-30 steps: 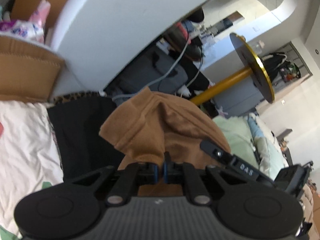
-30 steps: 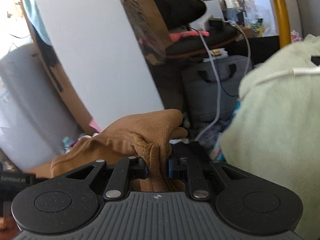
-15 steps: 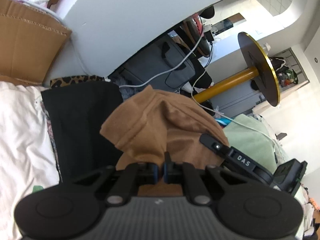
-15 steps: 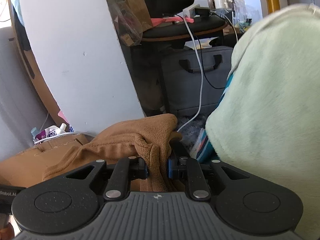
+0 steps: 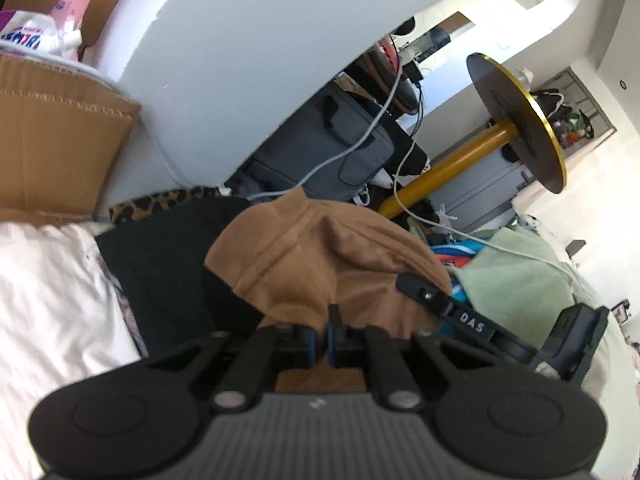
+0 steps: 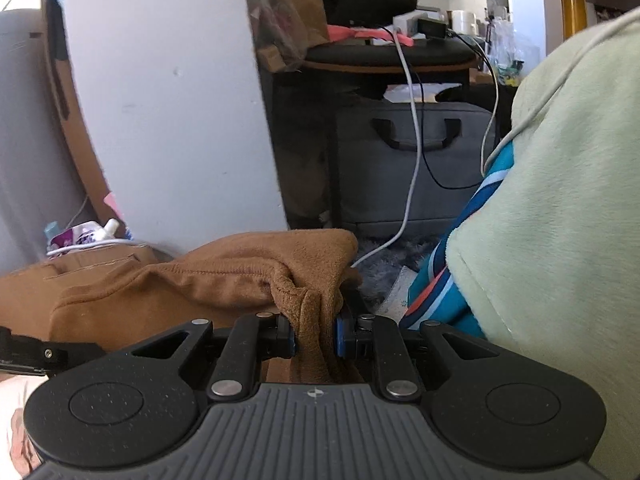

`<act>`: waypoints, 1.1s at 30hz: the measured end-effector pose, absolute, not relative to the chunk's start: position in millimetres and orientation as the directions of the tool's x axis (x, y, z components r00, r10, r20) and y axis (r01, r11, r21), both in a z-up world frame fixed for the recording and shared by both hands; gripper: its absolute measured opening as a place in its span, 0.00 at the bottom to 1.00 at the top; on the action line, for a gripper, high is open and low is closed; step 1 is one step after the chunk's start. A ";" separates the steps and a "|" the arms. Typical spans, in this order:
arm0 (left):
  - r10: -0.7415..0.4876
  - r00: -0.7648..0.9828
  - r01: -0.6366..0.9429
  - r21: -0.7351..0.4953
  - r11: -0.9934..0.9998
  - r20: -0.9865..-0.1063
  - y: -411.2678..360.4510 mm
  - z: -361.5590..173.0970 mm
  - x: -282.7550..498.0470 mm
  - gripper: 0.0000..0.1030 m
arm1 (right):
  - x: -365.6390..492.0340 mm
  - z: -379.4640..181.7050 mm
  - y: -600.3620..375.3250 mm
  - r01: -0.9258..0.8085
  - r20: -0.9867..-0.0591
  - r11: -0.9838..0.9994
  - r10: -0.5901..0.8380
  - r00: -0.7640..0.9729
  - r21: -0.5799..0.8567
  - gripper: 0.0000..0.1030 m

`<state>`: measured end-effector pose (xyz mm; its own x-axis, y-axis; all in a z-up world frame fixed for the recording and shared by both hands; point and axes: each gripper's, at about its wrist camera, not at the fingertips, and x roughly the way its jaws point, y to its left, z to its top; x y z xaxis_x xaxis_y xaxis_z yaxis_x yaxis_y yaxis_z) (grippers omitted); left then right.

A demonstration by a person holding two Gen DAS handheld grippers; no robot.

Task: Fold clothes
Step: 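Carry the held brown shirt with both grippers toward the black clothes stack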

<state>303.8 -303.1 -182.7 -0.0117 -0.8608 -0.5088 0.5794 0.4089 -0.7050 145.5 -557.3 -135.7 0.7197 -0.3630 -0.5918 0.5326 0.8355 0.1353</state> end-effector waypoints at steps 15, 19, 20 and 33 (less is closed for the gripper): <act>-0.848 0.038 0.563 -0.690 0.456 -0.529 -320.1 -223.7 361.9 0.05 | 226.6 -178.2 -593.9 0.525 -0.640 0.844 -0.343 0.687 0.111 0.18; -0.846 0.041 0.562 -0.688 0.459 -0.531 -326.9 -240.4 379.7 0.05 | 249.4 -197.5 -601.4 0.516 -0.667 0.850 -0.327 0.670 0.101 0.18; -0.848 0.039 0.557 -0.693 0.458 -0.529 -327.9 -245.2 384.1 0.05 | 254.6 -202.3 -602.5 0.512 -0.673 0.854 -0.324 0.665 0.094 0.18; -0.840 0.038 0.296 -0.797 0.527 -0.541 -334.4 -327.4 437.5 0.25 | 293.3 -258.4 -638.1 0.525 -0.732 0.834 -0.251 0.633 0.169 0.22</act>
<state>437.5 -334.4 -327.4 0.0380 -0.8399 -0.5414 0.2961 0.5270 -0.7966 293.3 -638.1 -258.4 0.6330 -0.2507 -0.7324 0.5254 0.8339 0.1687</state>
